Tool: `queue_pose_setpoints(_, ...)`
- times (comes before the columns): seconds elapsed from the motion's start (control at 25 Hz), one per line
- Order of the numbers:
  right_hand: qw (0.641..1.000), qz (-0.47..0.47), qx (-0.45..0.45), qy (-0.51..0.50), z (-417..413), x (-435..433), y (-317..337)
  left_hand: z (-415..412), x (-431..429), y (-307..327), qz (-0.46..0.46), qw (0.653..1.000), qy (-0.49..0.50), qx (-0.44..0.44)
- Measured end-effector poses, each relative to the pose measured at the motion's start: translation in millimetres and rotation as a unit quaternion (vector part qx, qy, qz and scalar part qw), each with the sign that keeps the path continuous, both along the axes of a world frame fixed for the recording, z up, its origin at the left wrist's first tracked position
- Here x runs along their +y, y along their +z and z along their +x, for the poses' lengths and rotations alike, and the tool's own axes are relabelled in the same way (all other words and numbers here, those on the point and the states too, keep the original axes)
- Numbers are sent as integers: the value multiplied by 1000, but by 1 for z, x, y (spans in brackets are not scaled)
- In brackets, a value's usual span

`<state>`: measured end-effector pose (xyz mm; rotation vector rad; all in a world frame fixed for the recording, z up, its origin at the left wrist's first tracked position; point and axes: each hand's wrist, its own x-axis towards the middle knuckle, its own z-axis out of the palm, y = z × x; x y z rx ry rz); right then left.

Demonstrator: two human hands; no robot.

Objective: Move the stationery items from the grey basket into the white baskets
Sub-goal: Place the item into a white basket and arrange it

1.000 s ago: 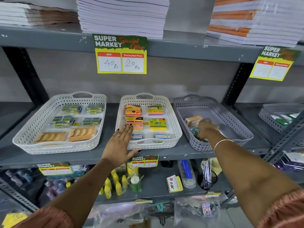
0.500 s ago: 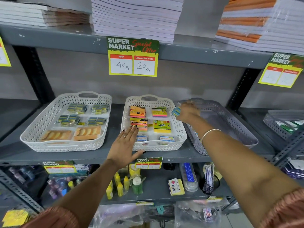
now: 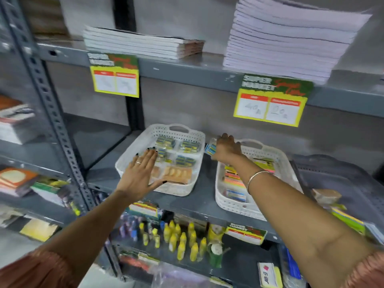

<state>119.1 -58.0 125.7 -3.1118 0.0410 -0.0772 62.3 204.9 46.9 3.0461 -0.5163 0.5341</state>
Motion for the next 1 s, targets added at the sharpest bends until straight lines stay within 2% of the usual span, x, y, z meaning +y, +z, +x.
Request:
queue_pose_setpoints(0.2, 996, -6, 48, 70, 46, 74, -30, 7, 63, -21, 45, 998, 38, 34)
queue_pose_setpoints(0.48, 989, 16, 129, 70, 89, 102, -88, 20, 70, -43, 48, 998, 31, 25)
queue_pose_setpoints(0.76, 986, 9, 154, 60, 99, 104, -99, 17, 70, -42, 33, 998, 33, 31)
queue_pose_setpoints(1.0, 990, 57, 120, 55, 88, 95, -81, 16, 70, -42, 39, 998, 33, 28)
